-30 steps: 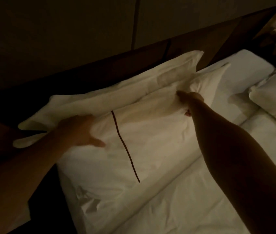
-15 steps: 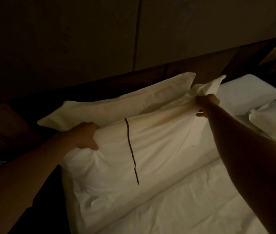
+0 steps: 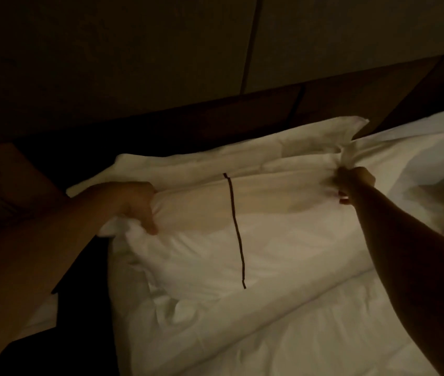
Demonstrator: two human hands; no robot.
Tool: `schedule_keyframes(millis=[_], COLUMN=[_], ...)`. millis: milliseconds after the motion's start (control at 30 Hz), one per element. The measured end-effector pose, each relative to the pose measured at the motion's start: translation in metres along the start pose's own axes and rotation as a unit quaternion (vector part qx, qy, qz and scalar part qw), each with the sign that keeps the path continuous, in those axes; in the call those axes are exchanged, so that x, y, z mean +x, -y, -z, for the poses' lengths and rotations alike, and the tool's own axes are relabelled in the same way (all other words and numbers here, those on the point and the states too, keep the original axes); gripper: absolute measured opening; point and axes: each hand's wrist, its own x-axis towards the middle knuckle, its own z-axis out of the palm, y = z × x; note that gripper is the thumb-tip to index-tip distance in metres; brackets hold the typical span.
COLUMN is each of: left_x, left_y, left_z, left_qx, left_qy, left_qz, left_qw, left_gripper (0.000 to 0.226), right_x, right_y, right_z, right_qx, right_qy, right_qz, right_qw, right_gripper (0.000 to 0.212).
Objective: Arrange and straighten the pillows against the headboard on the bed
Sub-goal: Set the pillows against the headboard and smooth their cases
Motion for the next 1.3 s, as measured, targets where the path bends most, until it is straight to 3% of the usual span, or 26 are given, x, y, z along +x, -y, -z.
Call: schedule_keyframes(millis=[167, 267, 467, 567, 700, 800, 900, 1067, 1300], left_x=[-0.025, -0.040, -0.081, -0.079, -0.044, -0.015, 0.000, -0.007, -0.015], left_y=[-0.010, -0.023, -0.017, -0.008, 0.018, 0.038, 0.052, 0.058, 0.070], left_z=[0.024, 0.051, 0.069, 0.069, 0.029, -0.008, -0.014, 0.009, 0.020], left_qx=[0.034, 0.034, 0.006, 0.018, 0.008, -0.043, -0.089, -0.084, -0.076], left_qy=[0.036, 0.037, 0.078, 0.096, -0.014, -0.114, -0.175, -0.231, -0.241], left_qz=[-0.032, -0.043, -0.019, -0.003, 0.014, 0.001, -0.040, -0.064, -0.019], left_qw=[0.998, 0.998, 0.997, 0.995, 1.000, 0.993, 0.980, 0.967, 0.967], left_gripper=[0.089, 0.083, 0.072, 0.079, 0.086, 0.072, 0.071, 0.026, 0.058], right_x=[-0.008, -0.011, -0.039, -0.042, -0.033, -0.022, -0.015, -0.010, -0.013], right_y=[0.031, 0.051, 0.076, 0.079, 0.048, 0.011, 0.012, 0.038, 0.027], right_z=[0.043, 0.075, 0.096, 0.089, 0.050, 0.006, -0.011, 0.000, -0.013], right_qx=[0.040, 0.009, -0.044, -0.057, -0.003, 0.049, 0.079, 0.063, -0.059], right_qy=[-0.035, -0.047, -0.007, -0.004, -0.001, -0.014, -0.022, -0.023, -0.024], right_qz=[-0.009, 0.001, -0.001, 0.004, 0.007, -0.037, -0.007, -0.010, 0.036], right_qw=[0.999, 0.999, 0.999, 0.998, 1.000, 0.998, 0.997, 0.998, 0.997], right_gripper=[0.035, 0.036, 0.015, 0.014, 0.011, 0.031, 0.043, 0.033, 0.024])
